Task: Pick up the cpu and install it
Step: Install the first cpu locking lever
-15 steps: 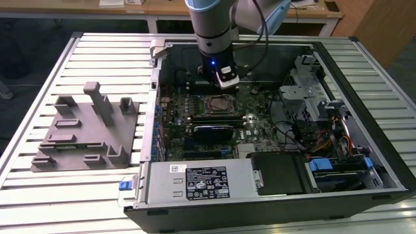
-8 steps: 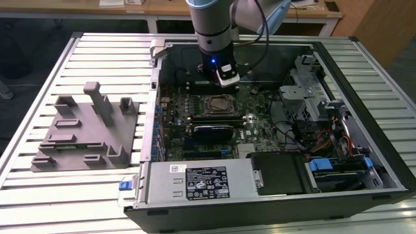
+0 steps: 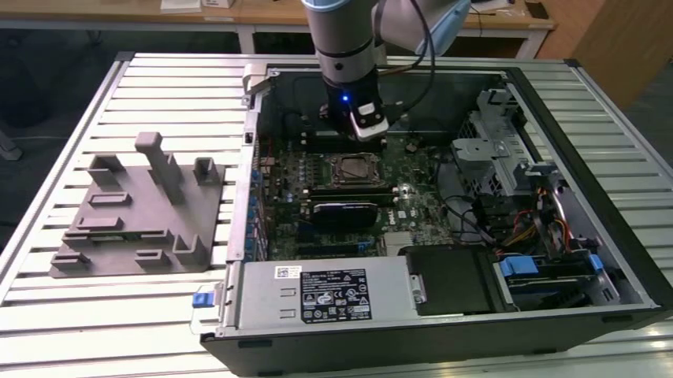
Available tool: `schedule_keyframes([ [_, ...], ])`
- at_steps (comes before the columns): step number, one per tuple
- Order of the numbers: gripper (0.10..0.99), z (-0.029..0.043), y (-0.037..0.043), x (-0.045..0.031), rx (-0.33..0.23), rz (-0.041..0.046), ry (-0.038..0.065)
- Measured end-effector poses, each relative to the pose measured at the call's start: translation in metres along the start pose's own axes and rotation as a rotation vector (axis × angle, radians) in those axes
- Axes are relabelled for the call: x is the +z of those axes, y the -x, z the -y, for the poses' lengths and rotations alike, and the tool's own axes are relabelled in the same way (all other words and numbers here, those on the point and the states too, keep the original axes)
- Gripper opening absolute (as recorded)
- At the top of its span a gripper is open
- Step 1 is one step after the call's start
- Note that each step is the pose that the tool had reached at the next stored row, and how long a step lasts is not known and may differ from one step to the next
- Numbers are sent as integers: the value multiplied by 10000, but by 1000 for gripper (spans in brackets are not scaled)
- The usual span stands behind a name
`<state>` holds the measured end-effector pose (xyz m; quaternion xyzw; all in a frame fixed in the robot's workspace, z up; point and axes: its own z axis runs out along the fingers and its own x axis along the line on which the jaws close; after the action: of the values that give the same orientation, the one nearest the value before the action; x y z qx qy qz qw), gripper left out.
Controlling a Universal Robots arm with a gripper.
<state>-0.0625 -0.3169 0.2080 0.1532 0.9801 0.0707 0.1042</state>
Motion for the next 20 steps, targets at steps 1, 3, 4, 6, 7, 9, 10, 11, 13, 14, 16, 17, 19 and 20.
schedule_keyframes([
  [1, 106, 0, 1, 0, -18, 23, -77],
  [3, 106, -1, 4, 1, -48, 61, -202],
  [4, 106, -2, 7, 1, -64, 82, -267],
  [6, 106, -3, 10, 2, -95, 123, -406],
  [7, 106, -4, 13, 3, -110, 141, -464],
  [9, 106, -5, 18, 4, -134, 172, -571],
  [10, 106, -6, 20, 4, -147, 189, -629],
  [11, 106, -7, 22, 5, -161, 207, -690],
  [13, 106, -8, 26, 6, -192, 246, -824],
  [14, 106, -8, 28, 6, -206, 263, -884],
  [16, 106, -11, 35, 8, -241, 299, -1025],
  [17, 106, -11, 38, 9, -254, 312, -1081],
  [19, 106, -11, 39, 9, -258, 317, -1103],
  [20, 106, -11, 39, 9, -258, 317, -1105],
])
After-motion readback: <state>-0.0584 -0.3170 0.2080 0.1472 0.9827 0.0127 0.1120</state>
